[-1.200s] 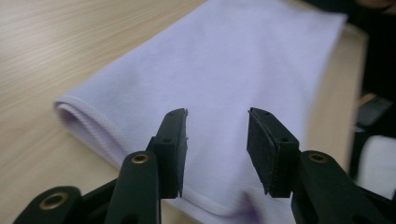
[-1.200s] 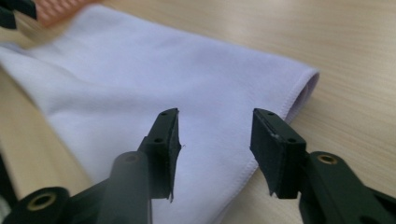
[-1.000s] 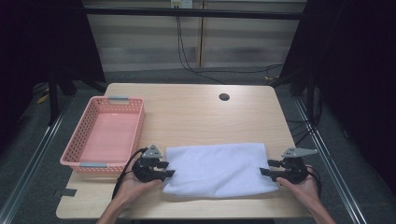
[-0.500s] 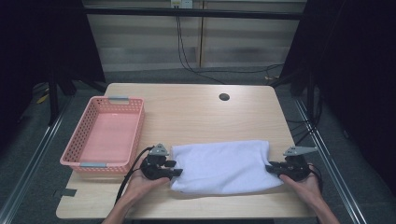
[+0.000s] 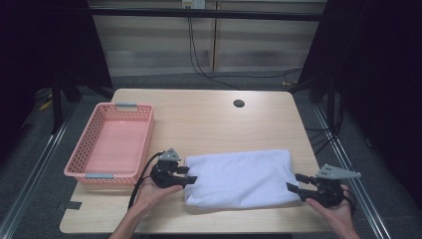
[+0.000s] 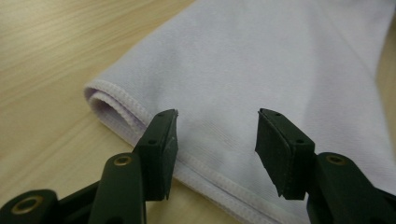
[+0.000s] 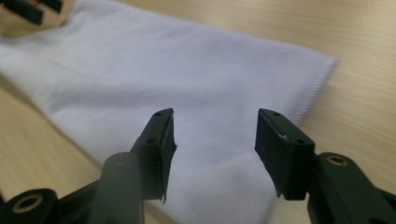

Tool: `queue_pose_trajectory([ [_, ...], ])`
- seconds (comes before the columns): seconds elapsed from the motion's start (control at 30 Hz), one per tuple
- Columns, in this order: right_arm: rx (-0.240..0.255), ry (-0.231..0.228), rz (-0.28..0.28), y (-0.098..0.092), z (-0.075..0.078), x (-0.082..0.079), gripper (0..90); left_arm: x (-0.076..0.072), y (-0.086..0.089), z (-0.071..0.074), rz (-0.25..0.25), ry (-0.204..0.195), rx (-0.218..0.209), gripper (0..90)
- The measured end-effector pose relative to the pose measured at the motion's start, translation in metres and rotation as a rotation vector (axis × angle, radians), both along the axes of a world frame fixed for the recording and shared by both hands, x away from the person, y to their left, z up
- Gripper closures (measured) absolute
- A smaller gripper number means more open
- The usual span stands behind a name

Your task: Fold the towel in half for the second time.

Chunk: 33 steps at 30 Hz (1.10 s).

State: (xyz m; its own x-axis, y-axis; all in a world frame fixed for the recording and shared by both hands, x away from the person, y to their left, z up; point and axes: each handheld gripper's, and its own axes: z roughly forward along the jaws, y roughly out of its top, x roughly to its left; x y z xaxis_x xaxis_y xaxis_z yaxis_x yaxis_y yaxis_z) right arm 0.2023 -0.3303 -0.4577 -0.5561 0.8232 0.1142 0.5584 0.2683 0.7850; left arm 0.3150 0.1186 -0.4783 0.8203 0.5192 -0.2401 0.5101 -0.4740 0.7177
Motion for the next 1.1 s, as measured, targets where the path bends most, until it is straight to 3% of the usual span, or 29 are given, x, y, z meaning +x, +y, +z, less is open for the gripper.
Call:
queue_pose_trajectory([
  [0.13, 0.010, 0.030, 0.100, 0.030, 0.000, 0.006, 46.5, 0.007, -0.005, -0.002, -0.014, -0.009, 0.008, 49.8],
  [0.23, 0.006, 0.047, 0.180, 0.059, -0.002, 0.015, 46.0, 0.012, -0.005, -0.003, -0.026, -0.004, 0.017, 60.4],
  [0.33, 0.022, 0.060, 0.256, 0.091, -0.004, 0.025, 45.9, 0.019, -0.003, -0.004, -0.020, 0.007, 0.006, 64.1],
  [0.4, 0.024, 0.068, 0.303, 0.112, -0.005, 0.032, 45.9, 0.022, -0.001, -0.004, -0.002, 0.003, -0.006, 63.6],
  [0.57, 0.108, 0.130, 0.411, 0.164, -0.010, 0.049, 46.0, 0.022, 0.003, -0.007, 0.014, 0.000, -0.001, 61.6],
  [0.77, 0.096, 0.152, 0.537, 0.222, -0.017, 0.052, 41.8, 0.021, 0.003, -0.010, 0.017, 0.003, 0.007, 59.4],
  [0.83, 0.084, 0.155, 0.567, 0.236, -0.021, 0.053, 41.3, 0.022, 0.004, -0.010, 0.022, 0.003, 0.004, 58.8],
  [0.93, 0.028, 0.186, 0.583, 0.252, -0.031, 0.057, 38.1, 0.022, 0.006, -0.009, 0.031, -0.001, 0.004, 58.5],
  [1.1, 0.016, 0.178, 0.591, 0.257, -0.032, 0.062, 37.6, 0.024, 0.010, -0.010, 0.044, 0.005, -0.005, 57.6],
])
